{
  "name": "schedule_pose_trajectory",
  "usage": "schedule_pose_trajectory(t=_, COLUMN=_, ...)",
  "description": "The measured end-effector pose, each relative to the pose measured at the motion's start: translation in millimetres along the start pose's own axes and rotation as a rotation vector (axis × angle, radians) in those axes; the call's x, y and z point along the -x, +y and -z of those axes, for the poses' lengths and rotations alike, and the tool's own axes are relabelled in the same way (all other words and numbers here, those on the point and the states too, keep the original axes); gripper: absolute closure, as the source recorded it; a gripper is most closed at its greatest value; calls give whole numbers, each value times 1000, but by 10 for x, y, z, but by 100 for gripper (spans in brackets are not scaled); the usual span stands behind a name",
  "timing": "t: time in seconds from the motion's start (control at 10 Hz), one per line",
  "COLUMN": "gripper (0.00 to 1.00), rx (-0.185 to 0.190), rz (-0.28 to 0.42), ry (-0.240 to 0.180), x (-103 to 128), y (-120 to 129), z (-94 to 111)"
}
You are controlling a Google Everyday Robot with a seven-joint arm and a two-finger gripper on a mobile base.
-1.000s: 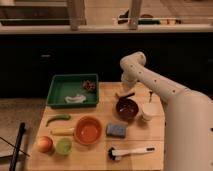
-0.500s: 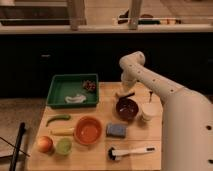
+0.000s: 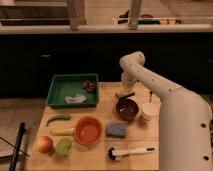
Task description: Wipe red bowl with eraser
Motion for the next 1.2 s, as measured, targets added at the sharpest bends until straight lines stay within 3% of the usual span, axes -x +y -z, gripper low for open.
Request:
schedule_pose_trajectory(t=0.6, gripper=20, rx=6, rz=3, ry=-14, x=27, y=-61, z=-152)
schedule_pose_trajectory(t=1.2, gripper=22, rx=25, rz=-49, ry=-50, x=-96, y=34, z=-516)
